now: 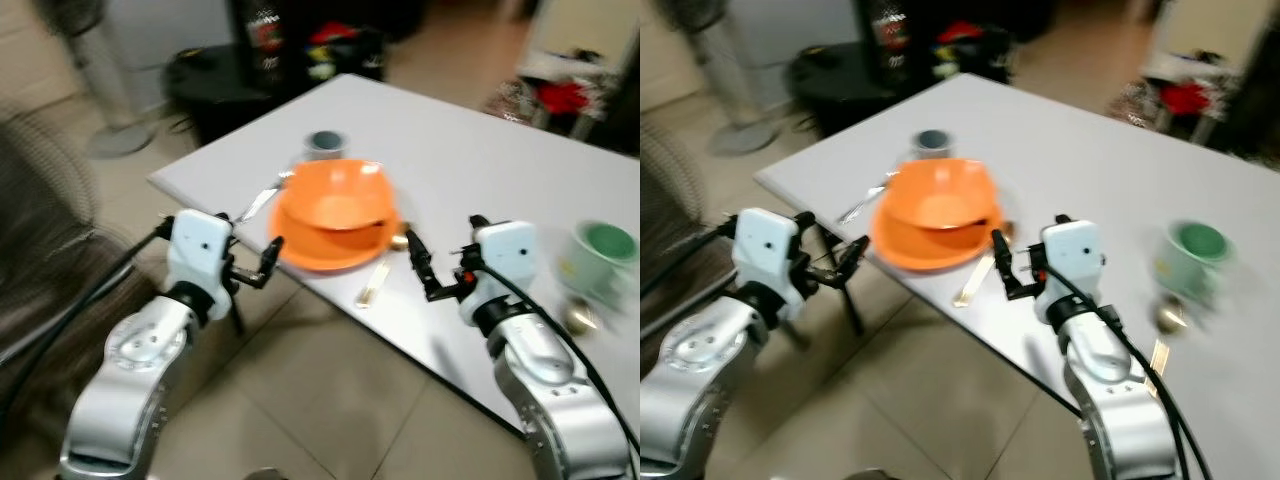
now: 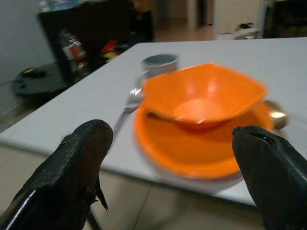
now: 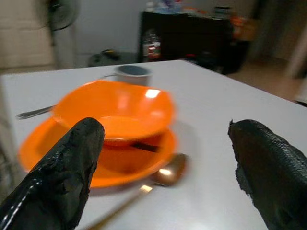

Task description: Setting the table

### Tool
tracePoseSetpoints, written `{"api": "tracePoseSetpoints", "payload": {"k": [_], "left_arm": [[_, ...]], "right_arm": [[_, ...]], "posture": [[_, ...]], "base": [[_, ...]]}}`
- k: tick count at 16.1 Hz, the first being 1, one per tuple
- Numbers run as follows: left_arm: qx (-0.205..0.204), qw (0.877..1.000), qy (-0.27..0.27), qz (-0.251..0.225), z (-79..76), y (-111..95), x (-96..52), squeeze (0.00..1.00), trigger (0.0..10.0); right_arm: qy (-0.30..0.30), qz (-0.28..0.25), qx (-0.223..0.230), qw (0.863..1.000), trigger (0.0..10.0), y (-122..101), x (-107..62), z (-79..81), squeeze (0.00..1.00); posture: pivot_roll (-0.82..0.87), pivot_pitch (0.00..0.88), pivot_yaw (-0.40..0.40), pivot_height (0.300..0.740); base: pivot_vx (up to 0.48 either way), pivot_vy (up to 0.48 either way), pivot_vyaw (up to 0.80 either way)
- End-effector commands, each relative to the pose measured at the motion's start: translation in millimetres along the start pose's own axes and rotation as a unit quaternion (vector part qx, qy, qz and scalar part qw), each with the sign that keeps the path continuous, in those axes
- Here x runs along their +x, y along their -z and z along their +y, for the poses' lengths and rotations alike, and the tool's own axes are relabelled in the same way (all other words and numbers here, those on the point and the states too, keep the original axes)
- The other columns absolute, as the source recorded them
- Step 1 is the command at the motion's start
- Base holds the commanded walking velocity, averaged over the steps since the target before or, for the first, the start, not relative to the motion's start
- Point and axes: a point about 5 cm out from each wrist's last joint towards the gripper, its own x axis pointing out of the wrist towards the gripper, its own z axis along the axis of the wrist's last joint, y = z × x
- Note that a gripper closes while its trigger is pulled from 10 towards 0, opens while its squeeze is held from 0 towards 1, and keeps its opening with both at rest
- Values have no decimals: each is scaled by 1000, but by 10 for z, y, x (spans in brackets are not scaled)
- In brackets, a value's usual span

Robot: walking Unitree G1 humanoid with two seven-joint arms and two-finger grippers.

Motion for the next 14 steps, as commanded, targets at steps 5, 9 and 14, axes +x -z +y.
{"api": "tracePoseSetpoints", "payload": {"k": [5,9,14], "left_arm": [[11,999,-43,5,132,9,13,24,10000],[10,999,-43,12,104,36,-17,20,10000],[-4,1000,-20,13,52,24,-14,12,10000]], "right_arm": [[-33,-5,21,999,10000,-41,110,63,1000],[-2,5,50,999,10000,21,167,-21,1000],[-4,29,55,998,10000,111,81,35,1000]], "posture": [[129,0,-37,740],[138,0,-43,740],[96,0,0,740]], "base": [[0,0,800],[0,0,800],[0,0,800]]}}
